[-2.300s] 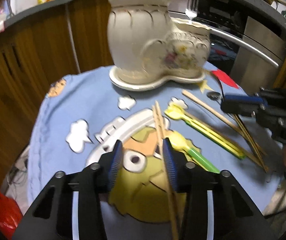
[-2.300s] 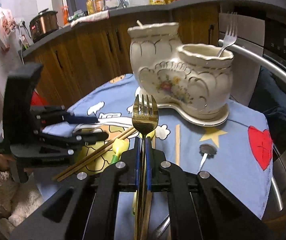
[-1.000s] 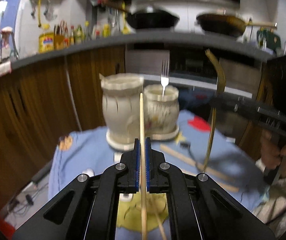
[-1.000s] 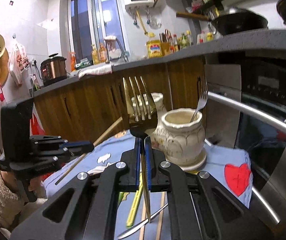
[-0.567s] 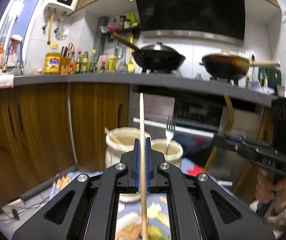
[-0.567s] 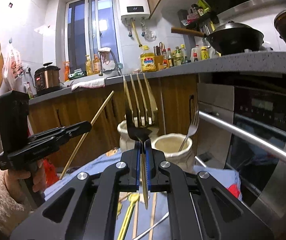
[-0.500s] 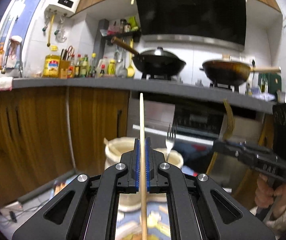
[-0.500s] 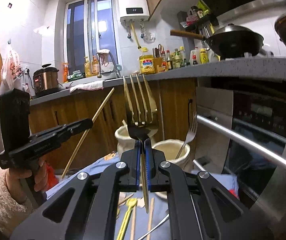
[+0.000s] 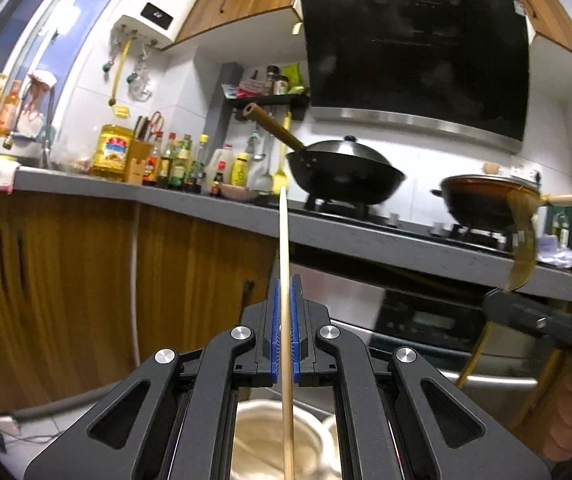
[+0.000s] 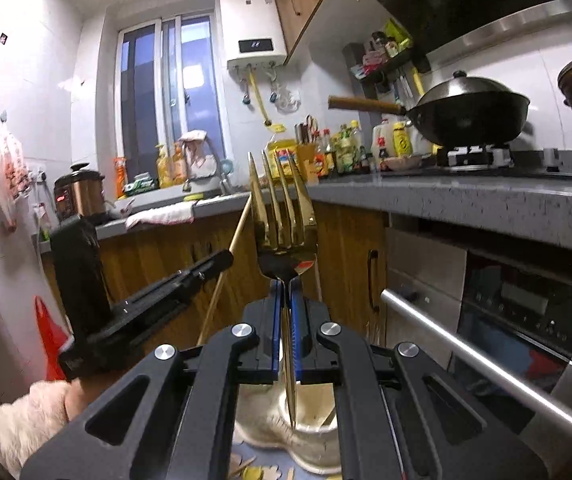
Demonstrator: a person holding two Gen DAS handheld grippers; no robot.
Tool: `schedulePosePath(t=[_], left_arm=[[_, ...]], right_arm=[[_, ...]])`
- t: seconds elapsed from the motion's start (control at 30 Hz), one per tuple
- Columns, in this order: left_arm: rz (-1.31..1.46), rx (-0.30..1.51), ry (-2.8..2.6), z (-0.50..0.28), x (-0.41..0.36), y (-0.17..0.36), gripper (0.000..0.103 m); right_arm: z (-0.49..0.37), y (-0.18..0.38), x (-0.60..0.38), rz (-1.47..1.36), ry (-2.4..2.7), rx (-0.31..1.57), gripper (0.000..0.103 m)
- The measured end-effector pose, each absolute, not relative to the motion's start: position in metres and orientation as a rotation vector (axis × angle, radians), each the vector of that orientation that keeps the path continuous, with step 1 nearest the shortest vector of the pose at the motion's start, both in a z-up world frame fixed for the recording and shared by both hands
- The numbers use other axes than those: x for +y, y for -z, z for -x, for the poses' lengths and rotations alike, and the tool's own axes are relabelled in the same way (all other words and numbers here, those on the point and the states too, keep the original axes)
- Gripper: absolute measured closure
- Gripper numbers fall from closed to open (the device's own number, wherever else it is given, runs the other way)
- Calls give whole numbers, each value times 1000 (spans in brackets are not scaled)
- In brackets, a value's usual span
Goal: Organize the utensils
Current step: 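Drop the chopstick in the tall cup with left tool while right drops gold fork in small cup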
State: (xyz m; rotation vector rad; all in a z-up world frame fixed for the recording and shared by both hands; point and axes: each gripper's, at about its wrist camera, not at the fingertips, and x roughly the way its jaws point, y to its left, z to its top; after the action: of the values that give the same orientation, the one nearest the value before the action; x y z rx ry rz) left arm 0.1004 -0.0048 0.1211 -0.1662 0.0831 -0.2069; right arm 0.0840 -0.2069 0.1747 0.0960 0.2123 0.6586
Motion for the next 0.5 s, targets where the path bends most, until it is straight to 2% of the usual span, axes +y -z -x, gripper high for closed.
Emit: schedulePosePath(t=[0.23, 0.5], left_arm=[[157, 64, 119, -125, -1, -101, 98], [113, 83, 134, -98, -1, -76, 98]], right_arm=[[-101, -150, -203, -104, -585, 208, 99], [-121, -116, -208, -125, -595, 305, 99]])
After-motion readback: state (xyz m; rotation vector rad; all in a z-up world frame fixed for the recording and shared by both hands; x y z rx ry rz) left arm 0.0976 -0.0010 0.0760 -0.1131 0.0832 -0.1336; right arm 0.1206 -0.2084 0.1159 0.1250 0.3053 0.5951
